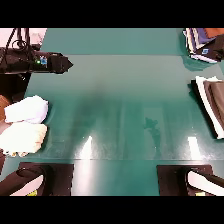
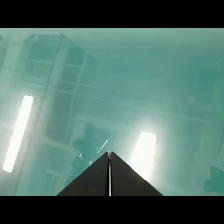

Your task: Fold the shirts.

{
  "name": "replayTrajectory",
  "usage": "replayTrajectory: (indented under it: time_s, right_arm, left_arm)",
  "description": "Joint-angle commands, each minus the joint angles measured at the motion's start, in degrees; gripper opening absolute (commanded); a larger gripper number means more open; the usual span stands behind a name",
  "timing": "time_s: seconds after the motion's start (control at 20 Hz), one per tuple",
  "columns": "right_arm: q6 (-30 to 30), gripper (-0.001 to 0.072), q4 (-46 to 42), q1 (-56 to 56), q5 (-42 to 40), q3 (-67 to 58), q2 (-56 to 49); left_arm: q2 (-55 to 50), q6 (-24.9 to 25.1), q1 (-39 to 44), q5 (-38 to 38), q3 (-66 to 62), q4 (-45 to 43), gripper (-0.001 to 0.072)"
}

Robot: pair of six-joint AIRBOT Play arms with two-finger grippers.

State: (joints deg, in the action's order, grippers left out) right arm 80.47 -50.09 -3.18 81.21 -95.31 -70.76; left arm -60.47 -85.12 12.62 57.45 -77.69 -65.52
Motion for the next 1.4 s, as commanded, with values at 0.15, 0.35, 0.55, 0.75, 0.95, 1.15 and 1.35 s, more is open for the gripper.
replayTrajectory:
  time_s: [0.15,0.35,0.55,0.75,0.95,1.15,1.35]
  right_arm:
    - [0.0,0.0021,0.0,0.4,0.0,-0.1,0.0]
    - [0.0,0.0022,0.0,0.4,0.0,-0.1,0.0]
    - [0.0,0.0022,0.0,0.4,0.0,-0.1,0.0]
    - [0.0,0.0021,0.1,0.4,0.1,-0.1,0.0]
    - [0.0,0.0021,0.0,0.4,1.2,-0.1,0.0]
    - [0.0,0.0021,0.0,0.4,1.2,-0.1,0.0]
    - [0.0,0.0021,-0.1,0.4,1.2,-0.1,0.0]
  left_arm:
    - [0.0,0.0,0.0,0.0,0.0,0.0,0.0026]
    - [0.0,0.0,0.0,0.0,0.0,0.0,0.0027]
    - [0.0,-0.5,0.0,-1.1,0.0,0.2,0.0026]
    - [0.9,1.0,-1.7,-5.3,-0.1,-1.7,0.0025]
    - [6.4,-4.1,-12.7,3.6,1.4,-17.9,0.0026]
    - [7.4,-3.4,-23.8,12.2,10.4,-27.3,0.0338]
    - [7.4,-3.4,-29.0,5.6,26.6,-27.3,0.0603]
